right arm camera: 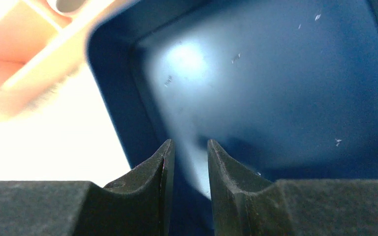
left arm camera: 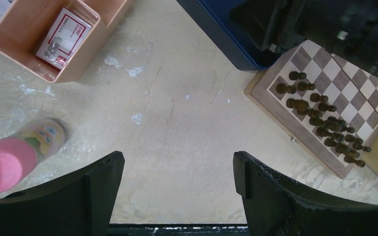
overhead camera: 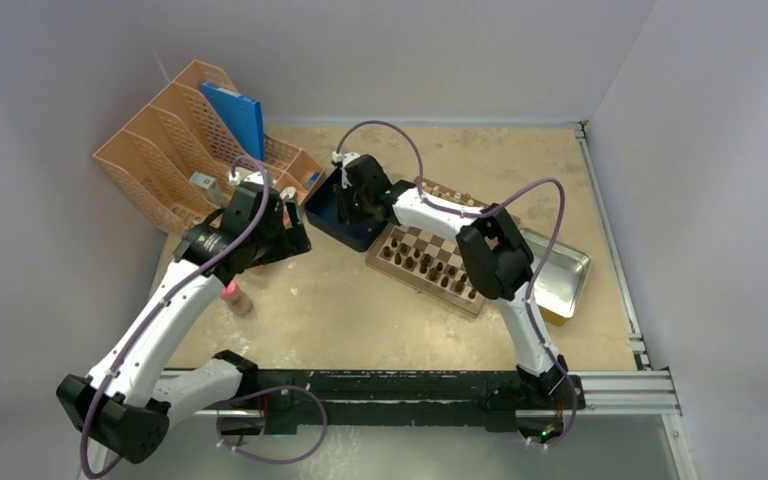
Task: Set up the chess pieces on the board
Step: Adjust the storage box at the center of the board.
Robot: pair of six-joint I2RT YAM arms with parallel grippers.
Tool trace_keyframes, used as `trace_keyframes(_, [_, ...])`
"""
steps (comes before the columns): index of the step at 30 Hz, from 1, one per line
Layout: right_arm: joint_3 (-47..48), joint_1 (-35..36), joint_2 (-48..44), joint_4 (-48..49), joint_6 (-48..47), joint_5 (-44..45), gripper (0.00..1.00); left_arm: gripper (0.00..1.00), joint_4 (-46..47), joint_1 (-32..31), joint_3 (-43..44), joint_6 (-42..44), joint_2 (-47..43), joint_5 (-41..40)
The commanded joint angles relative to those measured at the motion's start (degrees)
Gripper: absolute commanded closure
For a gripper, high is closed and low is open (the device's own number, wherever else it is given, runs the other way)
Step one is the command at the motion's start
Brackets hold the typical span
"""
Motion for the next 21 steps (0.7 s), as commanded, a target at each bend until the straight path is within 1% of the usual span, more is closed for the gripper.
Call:
trace_keyframes(1, [2.67,-0.18,-6.16,3.28,3.17,-0.72,0.67,0.2,1.5,0.55,3.93,-6.73,3.67,-1.97])
trace_keyframes(4, [3.58,-0.48,-7.72,1.71,5.28,2.29,0.66,0.25,3.32,1.22,4.41,-9.91,6.21,-2.02])
trace_keyframes(6, [3.68,-0.88,-8.79,0.01,8.33,6.79,0.66,0.3,4.63,1.67,4.85,-12.69,8.32,-2.0])
trace_keyframes(10, [5.31,-1.91,-10.51,-5.83,14.66,16.69,0.66,0.35,5.47,2.92,7.3,-20.47,14.67,-0.97])
trace_keyframes(13, [3.39,-3.07,-13.02,-7.41,17.69,22.23,0.66,0.38,5.37,3.75,9.5,-27.56,20.6,1.08])
trace_keyframes(17, [-1.8,-4.36,-18.37,-5.53,18.4,23.0,0.66,0.44,6.5,3.9,12.17,-32.9,26.82,1.49])
trace_keyframes(21, [-7.36,-4.54,-23.54,-1.54,17.81,21.07,0.66,0.49,9.94,3.94,13.78,-35.92,32.49,1.73])
